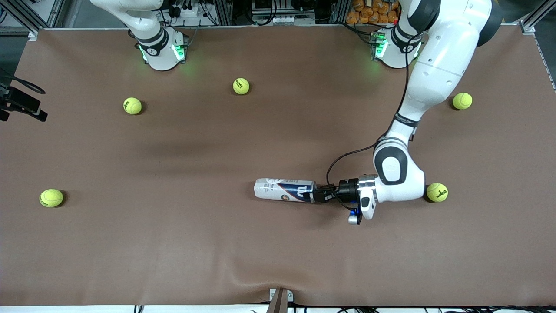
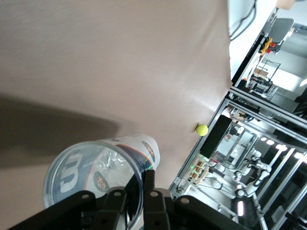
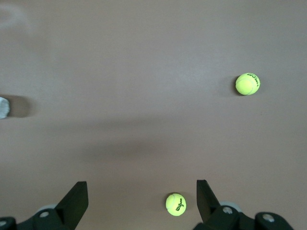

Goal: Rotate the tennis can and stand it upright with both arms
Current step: 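Rotate the can upright with the left gripper, standing it on its base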

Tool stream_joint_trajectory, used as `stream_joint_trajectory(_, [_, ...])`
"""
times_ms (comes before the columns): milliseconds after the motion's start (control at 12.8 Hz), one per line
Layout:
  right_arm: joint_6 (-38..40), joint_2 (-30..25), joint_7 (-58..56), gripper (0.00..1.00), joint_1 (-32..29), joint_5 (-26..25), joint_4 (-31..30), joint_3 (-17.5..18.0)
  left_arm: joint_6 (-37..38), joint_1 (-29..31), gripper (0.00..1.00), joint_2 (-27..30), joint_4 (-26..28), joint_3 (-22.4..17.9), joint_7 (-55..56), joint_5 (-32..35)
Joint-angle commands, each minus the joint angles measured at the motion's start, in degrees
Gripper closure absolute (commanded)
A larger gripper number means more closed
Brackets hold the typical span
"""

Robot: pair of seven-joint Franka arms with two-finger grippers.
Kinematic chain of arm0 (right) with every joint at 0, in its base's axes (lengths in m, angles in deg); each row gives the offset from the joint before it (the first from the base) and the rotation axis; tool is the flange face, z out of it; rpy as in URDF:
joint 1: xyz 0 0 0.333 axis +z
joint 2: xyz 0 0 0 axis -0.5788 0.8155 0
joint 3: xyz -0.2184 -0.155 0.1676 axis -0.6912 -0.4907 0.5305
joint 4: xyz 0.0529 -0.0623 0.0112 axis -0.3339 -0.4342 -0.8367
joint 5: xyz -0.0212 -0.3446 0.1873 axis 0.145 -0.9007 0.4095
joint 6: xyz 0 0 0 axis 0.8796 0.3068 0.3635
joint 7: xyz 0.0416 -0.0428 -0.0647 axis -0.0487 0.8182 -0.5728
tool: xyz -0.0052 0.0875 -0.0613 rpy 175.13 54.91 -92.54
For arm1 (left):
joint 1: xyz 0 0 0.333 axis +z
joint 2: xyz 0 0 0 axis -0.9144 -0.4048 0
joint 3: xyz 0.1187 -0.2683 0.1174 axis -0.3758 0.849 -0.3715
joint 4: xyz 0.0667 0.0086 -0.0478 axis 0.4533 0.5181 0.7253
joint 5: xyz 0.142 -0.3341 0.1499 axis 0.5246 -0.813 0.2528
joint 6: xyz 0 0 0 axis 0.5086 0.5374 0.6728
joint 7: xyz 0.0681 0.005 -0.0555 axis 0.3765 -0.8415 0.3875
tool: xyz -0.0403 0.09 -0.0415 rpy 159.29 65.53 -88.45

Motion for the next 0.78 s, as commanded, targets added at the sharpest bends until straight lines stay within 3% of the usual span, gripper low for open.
stream_joint_trajectory(0, [0.57,-0.59,1.28,0.00,1.59,-2.99,-0.11,0.33,-0.14,-0.59,1.00,3.52,-2.06,-0.15,4.93,10.00])
stream_joint_trajectory(312, [0.58,-0.59,1.28,0.00,1.87,-3.88,-0.11,0.42,-0.05,-5.23,1.00,10.79,-3.13,-0.15,16.44,30.92])
stream_joint_trajectory(545, [0.58,-0.59,0.93,0.00,1.78,-4.32,0.77,0.42,-0.05,-10.67,1.00,13.88,-3.04,-0.32,19.35,41.21])
stream_joint_trajectory(701, [0.75,-0.68,0.93,0.00,1.86,-4.32,0.77,0.42,-0.05,-15.50,1.00,13.98,-3.22,-0.67,24.26,55.24])
